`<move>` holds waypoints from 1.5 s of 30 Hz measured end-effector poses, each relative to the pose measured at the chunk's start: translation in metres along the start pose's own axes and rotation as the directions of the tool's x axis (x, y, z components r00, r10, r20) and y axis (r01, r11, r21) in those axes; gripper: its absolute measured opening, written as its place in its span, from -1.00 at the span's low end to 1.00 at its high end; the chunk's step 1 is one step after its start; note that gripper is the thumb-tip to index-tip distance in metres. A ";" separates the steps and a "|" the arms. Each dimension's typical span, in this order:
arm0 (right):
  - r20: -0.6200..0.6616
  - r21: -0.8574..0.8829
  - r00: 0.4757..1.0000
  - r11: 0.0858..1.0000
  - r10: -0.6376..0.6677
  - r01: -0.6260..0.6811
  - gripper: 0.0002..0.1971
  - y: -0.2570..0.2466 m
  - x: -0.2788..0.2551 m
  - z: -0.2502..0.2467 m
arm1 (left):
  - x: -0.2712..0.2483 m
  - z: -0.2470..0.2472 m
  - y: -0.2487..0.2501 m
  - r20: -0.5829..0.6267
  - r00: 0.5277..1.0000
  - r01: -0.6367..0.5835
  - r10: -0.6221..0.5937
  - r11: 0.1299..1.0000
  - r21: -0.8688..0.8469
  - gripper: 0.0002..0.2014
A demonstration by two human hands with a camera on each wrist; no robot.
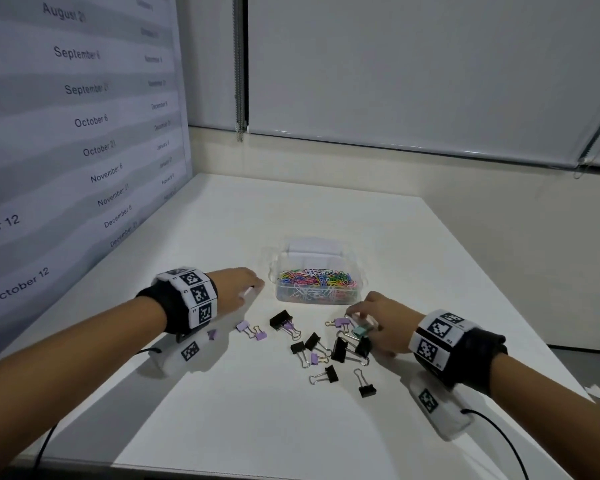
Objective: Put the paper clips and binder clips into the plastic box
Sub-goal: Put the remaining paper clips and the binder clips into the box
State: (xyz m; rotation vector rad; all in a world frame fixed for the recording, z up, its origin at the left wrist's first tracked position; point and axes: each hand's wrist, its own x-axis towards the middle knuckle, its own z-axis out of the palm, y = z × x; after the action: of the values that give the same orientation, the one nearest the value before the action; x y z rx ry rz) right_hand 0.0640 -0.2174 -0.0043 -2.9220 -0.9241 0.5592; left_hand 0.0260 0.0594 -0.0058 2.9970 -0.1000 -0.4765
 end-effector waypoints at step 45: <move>-0.016 0.130 0.993 0.984 -0.119 0.121 -0.54 -0.044 0.020 0.004 | 0.000 0.024 0.068 -0.029 0.994 -0.106 0.101 0.945 -0.309 -0.77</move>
State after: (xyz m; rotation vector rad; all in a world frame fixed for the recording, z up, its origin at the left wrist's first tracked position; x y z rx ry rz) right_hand 0.0538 -0.1702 -0.0095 -2.7293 -1.0131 0.5769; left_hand 0.0150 -0.0099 -0.0204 2.6703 -0.1641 -0.4174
